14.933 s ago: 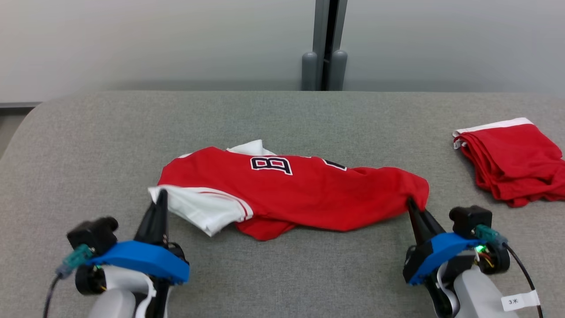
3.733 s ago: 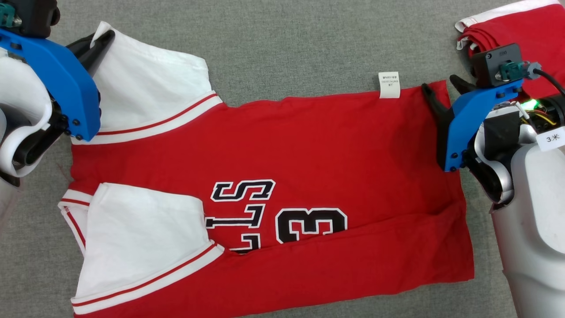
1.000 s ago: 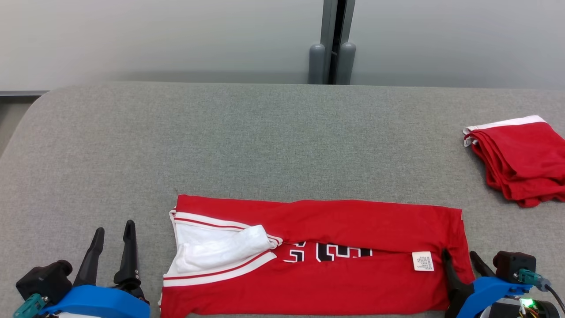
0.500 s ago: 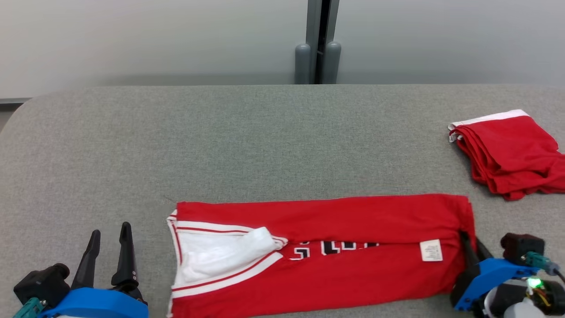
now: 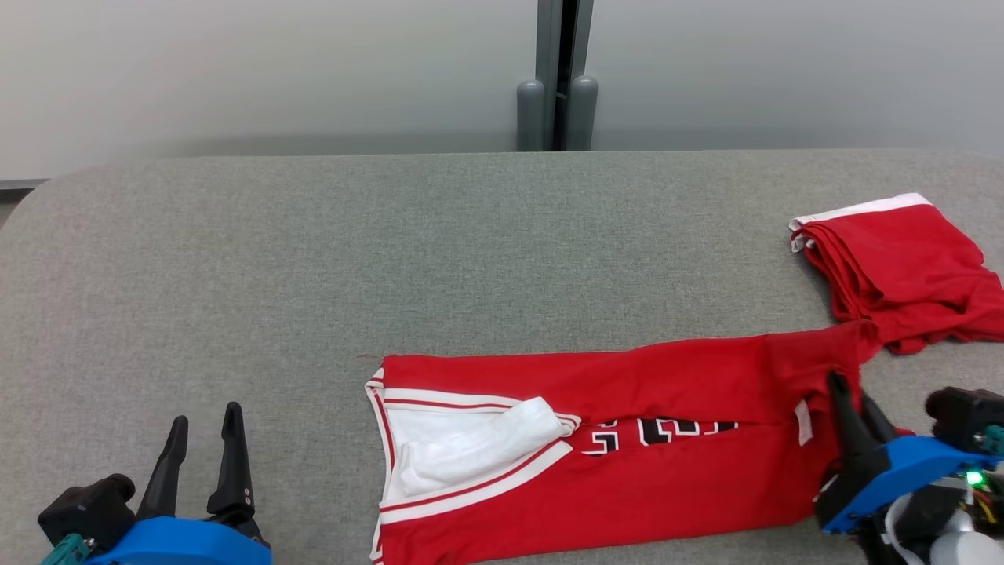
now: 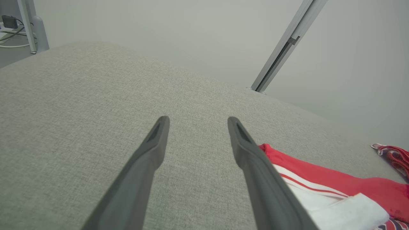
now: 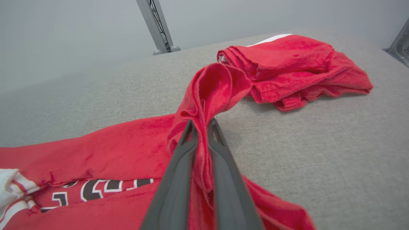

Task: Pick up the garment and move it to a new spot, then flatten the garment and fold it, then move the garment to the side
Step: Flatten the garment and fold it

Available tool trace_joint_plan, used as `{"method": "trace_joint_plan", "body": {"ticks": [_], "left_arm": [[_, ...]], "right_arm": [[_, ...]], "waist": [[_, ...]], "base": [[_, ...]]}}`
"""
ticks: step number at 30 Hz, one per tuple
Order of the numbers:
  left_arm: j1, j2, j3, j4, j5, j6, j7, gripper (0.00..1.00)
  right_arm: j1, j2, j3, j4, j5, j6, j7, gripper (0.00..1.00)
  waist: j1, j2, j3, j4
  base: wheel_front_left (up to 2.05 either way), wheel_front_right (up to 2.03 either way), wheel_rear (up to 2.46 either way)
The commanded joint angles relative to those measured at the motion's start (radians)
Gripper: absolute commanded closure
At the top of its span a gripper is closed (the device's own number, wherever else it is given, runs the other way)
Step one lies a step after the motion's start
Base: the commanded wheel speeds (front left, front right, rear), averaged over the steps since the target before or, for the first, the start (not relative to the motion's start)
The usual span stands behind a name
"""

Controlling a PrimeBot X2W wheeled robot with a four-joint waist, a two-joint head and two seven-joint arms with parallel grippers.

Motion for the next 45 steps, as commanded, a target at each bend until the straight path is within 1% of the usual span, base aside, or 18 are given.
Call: {"method": "trace_joint_plan", "body": {"ticks": [1,5,8,11,17,22,28,29,30,31,32,33,39,43,44,45], "left_arm": [[-0.008,-0.001,-0.003,0.005,0.009,-0.007,-0.004,0.00],[-0.016,0.008,-0.004,0.018,0.027,0.005,-0.005,0.00],[-0.020,0.008,-0.002,0.024,0.035,0.007,-0.005,0.00],[-0.026,0.005,-0.001,0.028,0.038,0.007,-0.004,0.00],[-0.030,-0.009,-0.003,0.037,0.043,-0.001,-0.004,0.00],[-0.033,-0.022,-0.003,0.047,0.046,-0.008,-0.004,0.00],[-0.030,-0.039,0.000,0.059,0.053,-0.017,-0.004,0.00],[-0.030,-0.042,0.001,0.060,0.053,-0.016,-0.004,0.00],[-0.031,-0.044,0.002,0.062,0.055,-0.017,-0.004,0.00],[-0.031,-0.046,0.003,0.064,0.057,-0.019,-0.004,0.00],[-0.031,-0.048,0.003,0.065,0.058,-0.021,-0.004,0.00],[-0.032,-0.050,0.003,0.068,0.059,-0.022,-0.004,0.00],[-0.038,-0.061,0.005,0.074,0.065,-0.029,-0.005,0.00],[-0.042,-0.066,0.002,0.074,0.076,-0.034,-0.005,0.00],[-0.042,-0.066,0.002,0.074,0.076,-0.034,-0.005,0.00],[-0.044,-0.067,0.001,0.071,0.081,-0.035,-0.005,0.00]], "right_arm": [[0.013,0.003,0.053,-0.025,0.040,0.000,0.012,1.00],[0.010,0.003,0.207,-0.062,0.137,0.000,0.022,1.00],[-0.018,0.003,0.334,-0.059,0.198,0.000,0.018,1.00],[-0.051,0.002,0.455,-0.032,0.252,0.000,0.006,1.00],[-0.152,0.002,0.655,0.061,0.337,0.000,-0.038,1.00],[-0.222,0.002,0.772,0.159,0.405,0.000,-0.071,1.00],[-0.297,0.002,0.853,0.281,0.447,0.000,-0.121,1.00],[-0.308,0.002,0.864,0.298,0.455,0.000,-0.131,0.93],[-0.317,0.002,0.875,0.313,0.466,0.000,-0.139,0.82],[-0.328,0.002,0.886,0.329,0.476,0.000,-0.148,0.77],[-0.340,0.002,0.899,0.343,0.484,0.000,-0.158,0.45],[-0.353,0.003,0.917,0.353,0.490,0.000,-0.166,0.00],[-0.394,0.002,0.983,0.384,0.574,0.000,-0.223,0.00],[-0.422,0.001,0.961,0.435,0.539,0.000,-0.295,0.00],[-0.422,0.001,0.961,0.435,0.539,0.000,-0.295,0.00],[-0.429,0.001,0.945,0.452,0.515,0.000,-0.318,0.00]], "waist": [[-0.0001,0.0000,-0.001,0.004],[-0.0001,0.0000,-0.003,0.015],[-0.0001,0.0000,-0.006,0.027],[-0.0001,0.0000,-0.007,0.044],[-0.0001,0.0000,-0.014,0.087],[-0.0001,0.0000,-0.020,0.129],[-0.0001,0.0000,-0.023,0.162],[-0.0001,0.0000,-0.023,0.166],[-0.0001,0.0000,-0.023,0.169],[-0.0001,0.0000,-0.023,0.171],[-0.0001,0.0000,-0.023,0.173],[-0.0001,0.0000,-0.023,0.174],[-0.0001,0.0000,-0.021,0.174],[-0.0001,0.0000,-0.021,0.164],[-0.0001,0.0000,-0.021,0.164],[-0.0001,0.0000,-0.021,0.160]], "base": [[0.00,0.00,0.00],[0.00,0.00,0.00],[0.00,0.00,0.00],[0.00,0.00,0.00],[0.00,0.00,0.00],[0.00,0.00,0.00],[0.00,0.00,0.00],[0.00,0.00,0.00],[0.00,0.00,0.00],[0.00,0.00,0.00],[0.00,0.00,0.00],[0.00,0.00,0.00],[0.00,0.00,0.00],[0.00,0.00,0.00],[0.00,0.00,0.00],[0.00,0.00,0.00]]}}
